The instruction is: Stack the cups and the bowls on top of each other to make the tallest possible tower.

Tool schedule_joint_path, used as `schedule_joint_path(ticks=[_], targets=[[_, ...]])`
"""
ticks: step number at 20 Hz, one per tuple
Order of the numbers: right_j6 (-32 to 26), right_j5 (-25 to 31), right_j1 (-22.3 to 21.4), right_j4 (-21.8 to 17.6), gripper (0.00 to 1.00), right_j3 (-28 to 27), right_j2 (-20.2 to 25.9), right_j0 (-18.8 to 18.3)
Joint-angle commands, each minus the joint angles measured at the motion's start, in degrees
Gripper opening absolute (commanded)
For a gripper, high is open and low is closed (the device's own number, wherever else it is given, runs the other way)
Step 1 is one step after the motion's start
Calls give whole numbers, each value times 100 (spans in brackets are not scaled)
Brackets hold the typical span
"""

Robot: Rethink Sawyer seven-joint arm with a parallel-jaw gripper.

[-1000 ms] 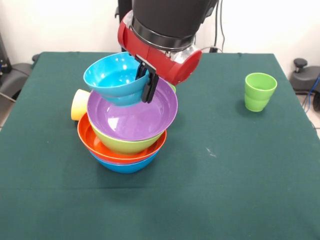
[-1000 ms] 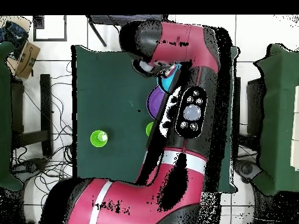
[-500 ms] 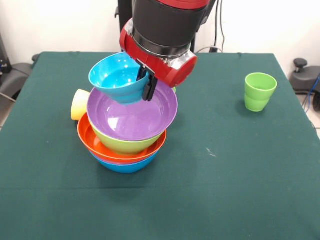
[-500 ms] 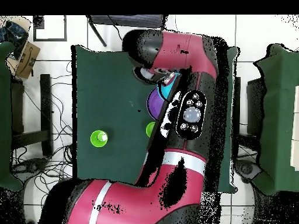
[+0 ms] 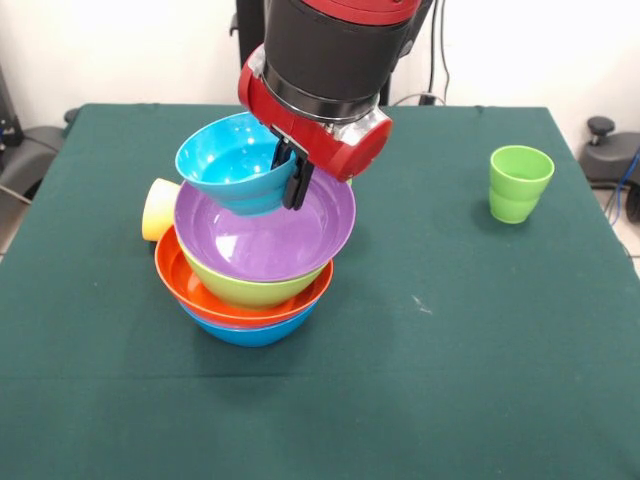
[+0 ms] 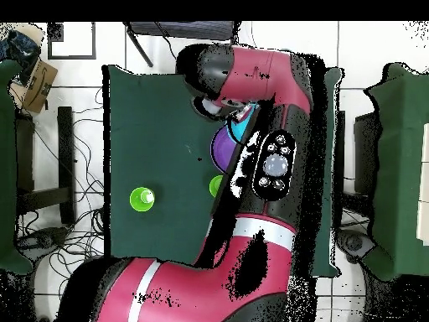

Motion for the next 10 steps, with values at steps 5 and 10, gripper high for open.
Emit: schedule_joint_path(ticks=[5, 10], targets=[[-225, -334, 70, -134, 0, 560, 526, 54], [-135, -391, 55, -118, 0, 645, 515, 78]])
